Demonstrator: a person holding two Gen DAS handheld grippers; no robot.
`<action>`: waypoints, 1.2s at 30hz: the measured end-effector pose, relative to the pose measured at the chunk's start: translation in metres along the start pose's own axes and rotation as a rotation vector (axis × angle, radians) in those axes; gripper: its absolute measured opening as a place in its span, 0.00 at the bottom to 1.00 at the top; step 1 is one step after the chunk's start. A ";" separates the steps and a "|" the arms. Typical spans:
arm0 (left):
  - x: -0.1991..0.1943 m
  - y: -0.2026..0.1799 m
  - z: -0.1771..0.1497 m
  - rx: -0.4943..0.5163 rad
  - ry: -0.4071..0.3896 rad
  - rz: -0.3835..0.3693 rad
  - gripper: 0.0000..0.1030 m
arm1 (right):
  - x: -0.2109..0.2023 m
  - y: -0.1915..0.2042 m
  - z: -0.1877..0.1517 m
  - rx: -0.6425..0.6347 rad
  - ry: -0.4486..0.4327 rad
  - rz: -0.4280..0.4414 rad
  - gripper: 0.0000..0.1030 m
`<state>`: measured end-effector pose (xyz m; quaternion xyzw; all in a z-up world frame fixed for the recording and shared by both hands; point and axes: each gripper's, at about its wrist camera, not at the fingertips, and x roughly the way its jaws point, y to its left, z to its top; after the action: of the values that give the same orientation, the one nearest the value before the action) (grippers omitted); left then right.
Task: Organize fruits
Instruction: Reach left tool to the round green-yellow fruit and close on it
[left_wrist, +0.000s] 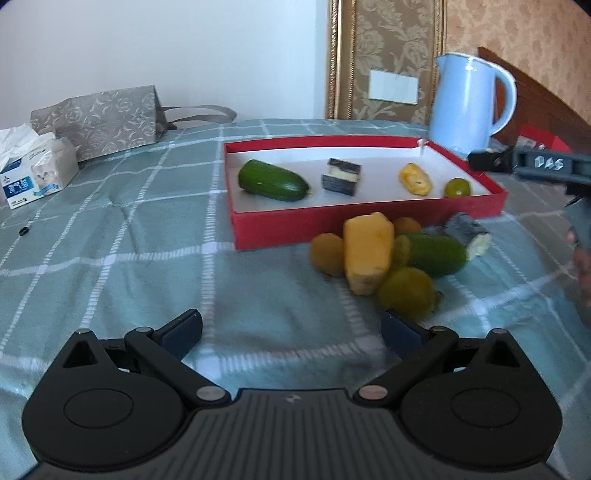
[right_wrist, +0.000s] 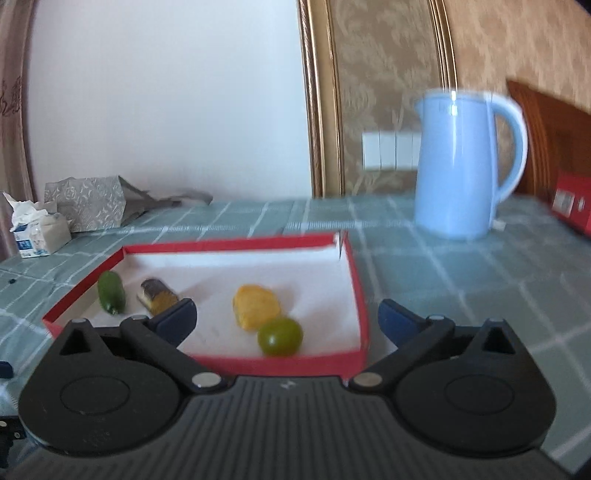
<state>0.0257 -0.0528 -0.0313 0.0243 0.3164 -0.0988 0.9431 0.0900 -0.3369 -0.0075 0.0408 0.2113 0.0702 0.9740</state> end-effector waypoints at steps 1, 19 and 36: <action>-0.002 -0.003 -0.001 -0.004 -0.005 -0.015 1.00 | 0.001 -0.002 -0.002 0.007 0.019 0.008 1.00; 0.009 -0.061 0.006 -0.061 -0.001 -0.053 1.00 | -0.004 0.000 -0.012 0.016 0.033 -0.031 1.00; 0.010 -0.085 0.007 -0.009 -0.030 0.008 0.63 | -0.011 0.003 -0.009 -0.004 0.005 -0.030 1.00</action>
<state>0.0202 -0.1380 -0.0301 0.0200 0.3024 -0.0939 0.9483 0.0759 -0.3352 -0.0109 0.0354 0.2141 0.0562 0.9745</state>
